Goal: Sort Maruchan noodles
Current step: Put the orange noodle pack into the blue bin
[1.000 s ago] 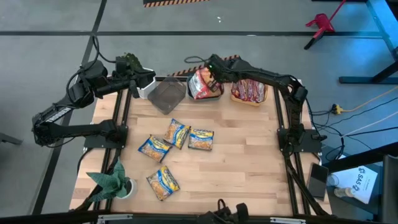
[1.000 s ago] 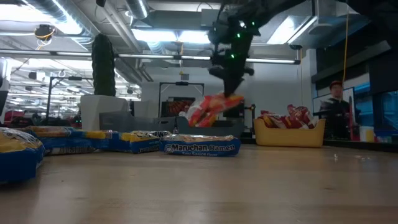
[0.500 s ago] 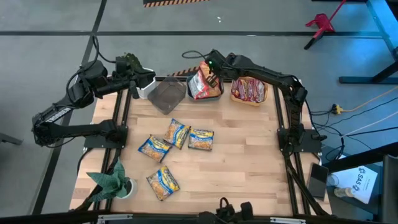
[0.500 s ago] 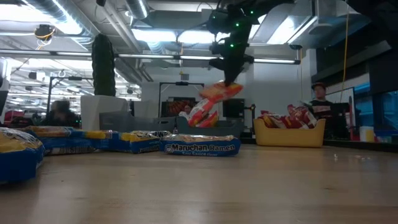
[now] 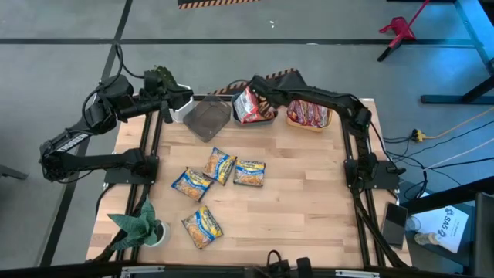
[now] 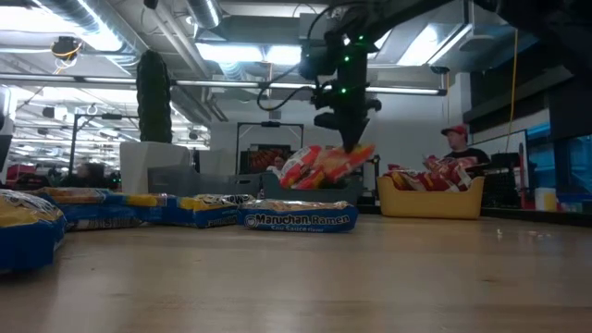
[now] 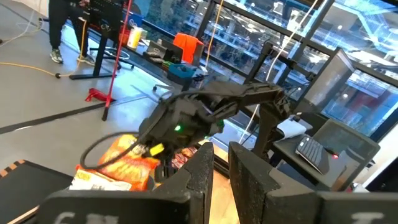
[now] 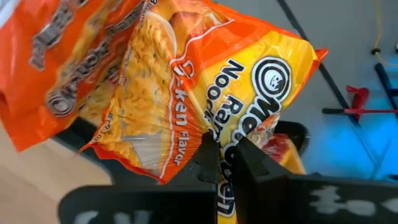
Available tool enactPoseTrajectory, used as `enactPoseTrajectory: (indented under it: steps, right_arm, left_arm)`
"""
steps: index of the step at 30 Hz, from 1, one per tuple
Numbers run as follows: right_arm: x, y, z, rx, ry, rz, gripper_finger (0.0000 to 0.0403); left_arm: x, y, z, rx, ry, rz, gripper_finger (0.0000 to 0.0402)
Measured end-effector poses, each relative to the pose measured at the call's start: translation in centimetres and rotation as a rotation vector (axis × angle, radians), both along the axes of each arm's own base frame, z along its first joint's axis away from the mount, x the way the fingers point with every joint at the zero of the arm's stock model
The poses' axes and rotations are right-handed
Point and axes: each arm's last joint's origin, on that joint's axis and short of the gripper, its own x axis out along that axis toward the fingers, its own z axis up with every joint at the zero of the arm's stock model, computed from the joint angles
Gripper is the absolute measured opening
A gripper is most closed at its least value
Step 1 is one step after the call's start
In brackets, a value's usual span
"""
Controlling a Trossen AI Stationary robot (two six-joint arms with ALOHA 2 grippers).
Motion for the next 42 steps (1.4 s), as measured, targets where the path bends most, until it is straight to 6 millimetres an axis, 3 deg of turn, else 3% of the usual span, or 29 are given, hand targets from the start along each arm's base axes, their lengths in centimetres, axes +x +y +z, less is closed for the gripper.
enactPoseTrajectory:
  steps: [7,16,27,32,37,42]
  right_arm:
    - [0.9,0.4,-1.0,0.043,-0.020,0.024,0.0000]
    - [2.9,-0.1,-1.8,0.138,-0.235,0.101,0.0000]
    - [2.8,-2.1,-1.5,0.250,-0.393,0.191,0.0000]
    - [3.1,-2.1,-1.4,0.235,-0.401,0.252,0.0000]
    - [3.2,-2.1,-1.3,0.230,-0.396,0.275,0.0000]
    - [2.9,-2.1,-1.5,0.210,-0.334,0.280,0.0000]
  left_arm:
    - [0.0,0.0,0.0,-0.003,-0.001,-0.006,0.0043]
    - [0.0,0.0,0.0,-0.002,-0.001,-0.005,0.0043]
    - [0.0,0.0,0.0,-0.002,-0.001,-0.005,0.0043]
    - [0.1,-0.1,-0.6,-0.108,0.021,-0.030,0.0043]
    - [1.5,0.5,-2.4,-0.267,0.148,-0.007,0.0043]
    - [5.2,1.3,-4.7,-0.378,0.282,-0.010,0.0025]
